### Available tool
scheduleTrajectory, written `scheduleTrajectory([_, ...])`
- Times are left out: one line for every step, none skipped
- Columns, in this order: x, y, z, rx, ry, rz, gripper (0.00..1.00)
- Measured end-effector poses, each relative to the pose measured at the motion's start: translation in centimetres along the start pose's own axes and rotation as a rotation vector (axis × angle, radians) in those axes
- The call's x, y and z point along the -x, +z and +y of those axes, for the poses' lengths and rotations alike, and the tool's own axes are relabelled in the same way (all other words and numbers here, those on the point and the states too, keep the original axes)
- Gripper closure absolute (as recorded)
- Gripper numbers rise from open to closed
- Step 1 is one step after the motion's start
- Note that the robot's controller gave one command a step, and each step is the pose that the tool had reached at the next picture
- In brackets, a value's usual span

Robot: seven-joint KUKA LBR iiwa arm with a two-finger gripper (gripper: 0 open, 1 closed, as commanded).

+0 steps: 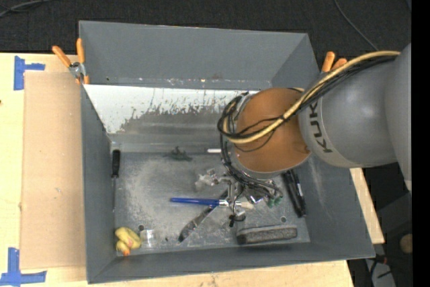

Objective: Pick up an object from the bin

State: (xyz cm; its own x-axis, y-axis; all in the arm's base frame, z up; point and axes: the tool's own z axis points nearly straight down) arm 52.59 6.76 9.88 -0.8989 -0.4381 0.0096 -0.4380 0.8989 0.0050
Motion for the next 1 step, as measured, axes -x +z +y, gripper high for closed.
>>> scheduleTrajectory([1.64,3.08,0.83,-0.003,-0.056,-0.005,0.00])
